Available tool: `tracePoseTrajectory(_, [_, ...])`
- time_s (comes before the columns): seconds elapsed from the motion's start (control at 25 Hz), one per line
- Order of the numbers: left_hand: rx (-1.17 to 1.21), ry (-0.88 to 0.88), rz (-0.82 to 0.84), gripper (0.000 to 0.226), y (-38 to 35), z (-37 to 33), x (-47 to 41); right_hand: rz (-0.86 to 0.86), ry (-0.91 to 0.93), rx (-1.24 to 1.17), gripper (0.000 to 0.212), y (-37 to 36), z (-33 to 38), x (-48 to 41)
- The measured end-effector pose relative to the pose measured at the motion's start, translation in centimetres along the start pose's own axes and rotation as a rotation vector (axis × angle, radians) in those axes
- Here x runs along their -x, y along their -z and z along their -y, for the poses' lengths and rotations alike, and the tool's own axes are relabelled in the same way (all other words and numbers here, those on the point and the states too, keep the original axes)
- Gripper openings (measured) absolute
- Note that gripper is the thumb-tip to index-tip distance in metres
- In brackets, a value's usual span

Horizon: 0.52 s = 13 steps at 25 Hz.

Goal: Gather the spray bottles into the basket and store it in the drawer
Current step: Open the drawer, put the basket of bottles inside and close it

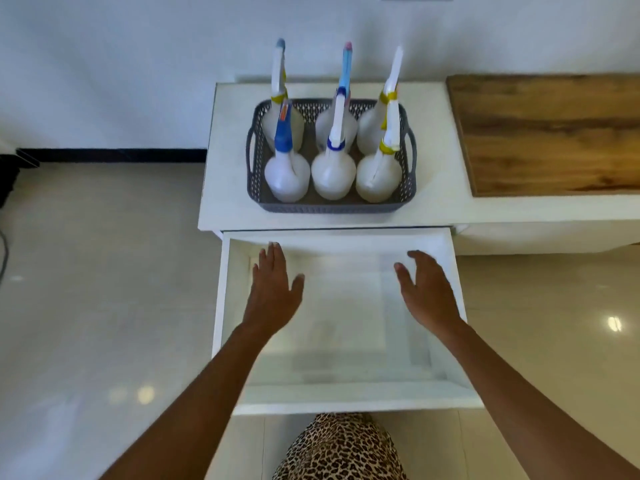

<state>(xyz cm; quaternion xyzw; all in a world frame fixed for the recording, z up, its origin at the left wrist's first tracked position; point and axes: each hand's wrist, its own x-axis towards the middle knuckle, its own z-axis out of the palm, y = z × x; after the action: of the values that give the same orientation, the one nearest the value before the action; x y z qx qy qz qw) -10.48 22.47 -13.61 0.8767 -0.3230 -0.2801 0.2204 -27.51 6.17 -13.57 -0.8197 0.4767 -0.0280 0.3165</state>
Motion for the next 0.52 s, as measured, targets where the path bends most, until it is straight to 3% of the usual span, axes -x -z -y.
tracePoseTrajectory(0.16, [0.133,0.09,-0.185,0.058,5.1,-1.1,-8.4,-0.142,-0.093,-0.172,0.036,3.3,2.5,-10.5])
tracePoseTrajectory(0.36, [0.205,0.26,-0.294,0.041,8.9,-1.5,-18.1,-0.04,-0.162,-0.16,0.027,4.1,3.6,-20.9])
tracePoseTrajectory(0.52, [0.236,0.333,-0.286,0.028,9.5,-1.2,-23.2,-0.055,-0.218,-0.192,0.039,3.6,3.5,-25.1])
